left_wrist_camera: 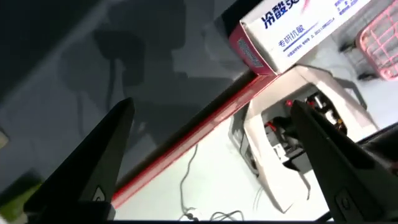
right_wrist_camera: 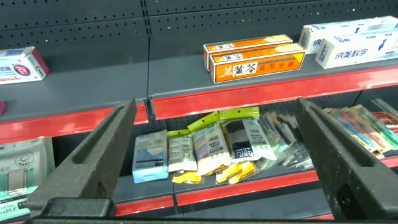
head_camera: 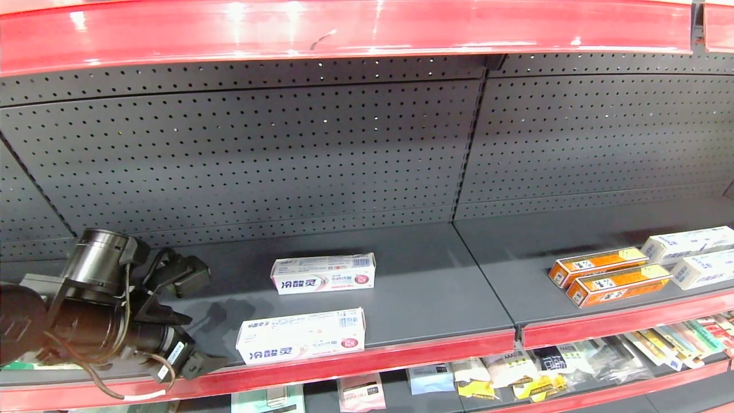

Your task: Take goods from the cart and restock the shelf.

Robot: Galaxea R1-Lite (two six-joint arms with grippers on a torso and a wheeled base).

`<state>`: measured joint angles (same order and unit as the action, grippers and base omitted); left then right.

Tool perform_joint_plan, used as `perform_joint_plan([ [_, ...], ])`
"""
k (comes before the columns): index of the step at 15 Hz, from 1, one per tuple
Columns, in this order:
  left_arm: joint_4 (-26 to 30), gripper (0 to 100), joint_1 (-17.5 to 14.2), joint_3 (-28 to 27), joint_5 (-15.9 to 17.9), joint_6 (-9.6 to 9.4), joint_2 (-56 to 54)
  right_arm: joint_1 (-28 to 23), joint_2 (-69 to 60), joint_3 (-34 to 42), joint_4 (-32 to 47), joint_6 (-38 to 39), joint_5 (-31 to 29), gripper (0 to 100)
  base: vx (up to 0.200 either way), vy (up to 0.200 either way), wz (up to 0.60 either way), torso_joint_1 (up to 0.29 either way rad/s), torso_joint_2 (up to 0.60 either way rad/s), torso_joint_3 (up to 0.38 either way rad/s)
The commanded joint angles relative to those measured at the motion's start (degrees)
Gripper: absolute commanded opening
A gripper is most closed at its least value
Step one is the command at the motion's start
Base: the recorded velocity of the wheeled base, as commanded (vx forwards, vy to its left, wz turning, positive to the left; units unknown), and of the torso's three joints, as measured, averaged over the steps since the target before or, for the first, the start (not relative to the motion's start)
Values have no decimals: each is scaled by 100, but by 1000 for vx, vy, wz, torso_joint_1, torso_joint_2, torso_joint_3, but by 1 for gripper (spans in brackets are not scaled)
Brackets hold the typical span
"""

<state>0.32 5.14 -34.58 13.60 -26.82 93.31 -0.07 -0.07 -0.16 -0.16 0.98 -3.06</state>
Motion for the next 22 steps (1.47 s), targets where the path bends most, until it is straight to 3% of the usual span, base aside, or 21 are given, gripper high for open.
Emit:
perform_joint_plan([
  [1, -111, 100, -49, -127, 19, -368, 583, -1, 7, -2, -2, -1, 7, 100, 0, 0, 0, 0, 0, 0],
  [4, -251, 100, -31, -233, 28, -640, 803, -1, 7, 7, -2, -1, -2, 100, 0, 0, 0, 0, 0, 0],
  [5, -251, 100, -31, -233, 37, -895, 847, -1, 7, 7, -2, -1, -2, 100, 0, 0, 0, 0, 0, 0],
  [6, -251, 100, -31, -224, 63, -1036, 847, -1, 7, 7, -2, -1, -2, 100, 0, 0, 0, 0, 0, 0],
  [12, -251, 100, -40, -242, 186, -1071, 803, -1, 7, 7, -2, -1, -2, 100, 0, 0, 0, 0, 0, 0],
  [15, -260, 100, 189, -233, 380, -1062, 777, -1, 7, 7, -2, -1, -2, 100, 0, 0, 0, 0, 0, 0],
  [22, -612, 100, 417, -418, 371, -1080, 1023, -1, 7, -2, -2, -1, -2, 100, 0, 0, 0, 0, 0, 0],
])
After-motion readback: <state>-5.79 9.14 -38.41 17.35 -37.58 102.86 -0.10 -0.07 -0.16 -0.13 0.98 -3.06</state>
